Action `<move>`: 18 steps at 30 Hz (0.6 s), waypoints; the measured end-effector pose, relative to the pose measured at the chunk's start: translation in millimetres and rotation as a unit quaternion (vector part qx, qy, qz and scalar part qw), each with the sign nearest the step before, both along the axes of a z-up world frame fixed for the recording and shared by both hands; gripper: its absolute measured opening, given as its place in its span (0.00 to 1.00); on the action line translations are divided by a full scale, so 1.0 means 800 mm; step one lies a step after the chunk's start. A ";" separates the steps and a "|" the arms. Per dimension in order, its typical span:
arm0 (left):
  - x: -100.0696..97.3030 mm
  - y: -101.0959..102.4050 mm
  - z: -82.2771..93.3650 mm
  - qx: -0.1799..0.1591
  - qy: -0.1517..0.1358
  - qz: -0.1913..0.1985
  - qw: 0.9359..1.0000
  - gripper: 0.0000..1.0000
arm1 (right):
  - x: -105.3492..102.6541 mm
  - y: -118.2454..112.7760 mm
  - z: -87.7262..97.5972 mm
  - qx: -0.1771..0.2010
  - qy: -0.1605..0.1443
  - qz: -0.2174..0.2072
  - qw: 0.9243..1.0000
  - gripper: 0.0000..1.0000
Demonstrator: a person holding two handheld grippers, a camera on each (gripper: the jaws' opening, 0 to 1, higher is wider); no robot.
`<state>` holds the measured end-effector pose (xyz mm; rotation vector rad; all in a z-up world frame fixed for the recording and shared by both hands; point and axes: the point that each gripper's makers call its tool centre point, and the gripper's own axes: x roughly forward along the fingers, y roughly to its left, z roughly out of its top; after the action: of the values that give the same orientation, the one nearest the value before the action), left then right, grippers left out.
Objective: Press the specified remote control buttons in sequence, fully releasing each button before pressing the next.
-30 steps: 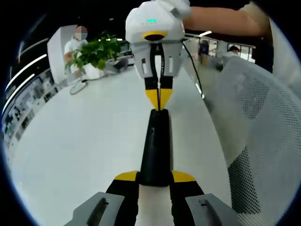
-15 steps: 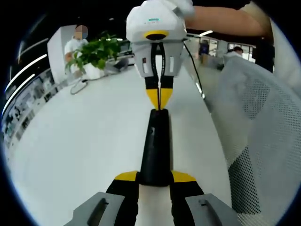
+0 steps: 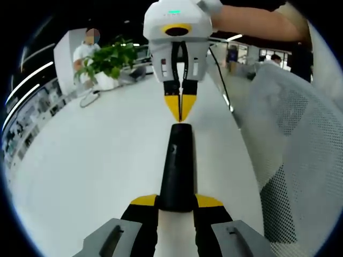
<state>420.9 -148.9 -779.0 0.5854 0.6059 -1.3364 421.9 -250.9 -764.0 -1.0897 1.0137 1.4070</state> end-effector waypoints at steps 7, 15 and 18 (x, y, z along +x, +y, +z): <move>0.001 0.000 -0.001 -0.001 0.000 0.000 1.000 0.24 | 0.001 0.004 0.000 0.003 0.002 0.000 1.000 0.00; 0.002 0.000 -0.001 -0.001 0.001 0.000 1.000 0.24 | -0.001 0.010 0.000 0.006 0.006 0.003 1.000 0.00; 0.001 0.000 0.000 -0.001 0.000 0.000 1.000 0.24 | 0.000 0.009 -0.002 0.002 0.006 0.004 1.000 0.00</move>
<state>422.1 -149.2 -779.4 0.5826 0.6045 -1.3375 421.7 -244.0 -765.4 -1.0845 1.0147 1.4231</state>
